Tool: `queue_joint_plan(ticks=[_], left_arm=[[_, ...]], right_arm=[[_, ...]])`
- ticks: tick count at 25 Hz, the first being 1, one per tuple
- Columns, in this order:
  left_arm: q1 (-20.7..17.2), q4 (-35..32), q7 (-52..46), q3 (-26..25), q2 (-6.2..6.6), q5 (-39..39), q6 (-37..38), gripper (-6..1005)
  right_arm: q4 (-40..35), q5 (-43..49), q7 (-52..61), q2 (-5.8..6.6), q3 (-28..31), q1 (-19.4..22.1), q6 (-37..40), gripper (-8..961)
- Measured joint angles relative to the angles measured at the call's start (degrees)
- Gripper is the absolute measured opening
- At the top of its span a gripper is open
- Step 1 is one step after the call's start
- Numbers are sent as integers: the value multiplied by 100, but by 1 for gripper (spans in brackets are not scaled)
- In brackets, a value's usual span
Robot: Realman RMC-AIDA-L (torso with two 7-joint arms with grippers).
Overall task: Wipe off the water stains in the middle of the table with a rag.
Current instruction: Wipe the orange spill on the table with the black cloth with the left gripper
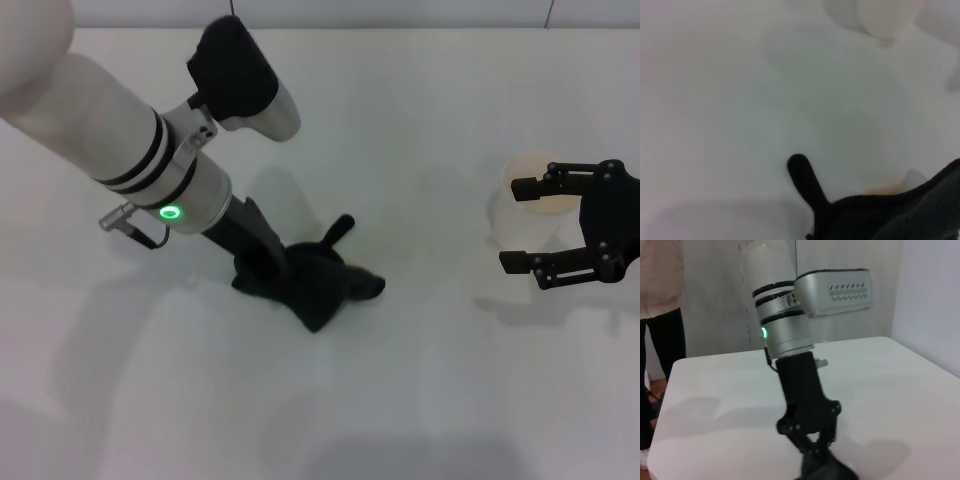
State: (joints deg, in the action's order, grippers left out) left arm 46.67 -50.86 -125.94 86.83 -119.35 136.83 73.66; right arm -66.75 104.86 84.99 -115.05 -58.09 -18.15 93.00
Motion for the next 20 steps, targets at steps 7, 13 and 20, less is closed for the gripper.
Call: queue_joint_plan(ticks=[7, 13, 20], left_arm=[[1, 53, -4, 40, -18, -37, -543, 119], [33, 184, 66, 256, -29, -287, -941, 123], [87, 224, 424, 803, -9, -733, -789, 127]], right_arm=[[9, 0, 0, 0, 0, -17, -2, 843], [17, 0, -11, 0, 0, -30, -8, 843], [36, -7, -56, -9, 6, -43, -18, 843]])
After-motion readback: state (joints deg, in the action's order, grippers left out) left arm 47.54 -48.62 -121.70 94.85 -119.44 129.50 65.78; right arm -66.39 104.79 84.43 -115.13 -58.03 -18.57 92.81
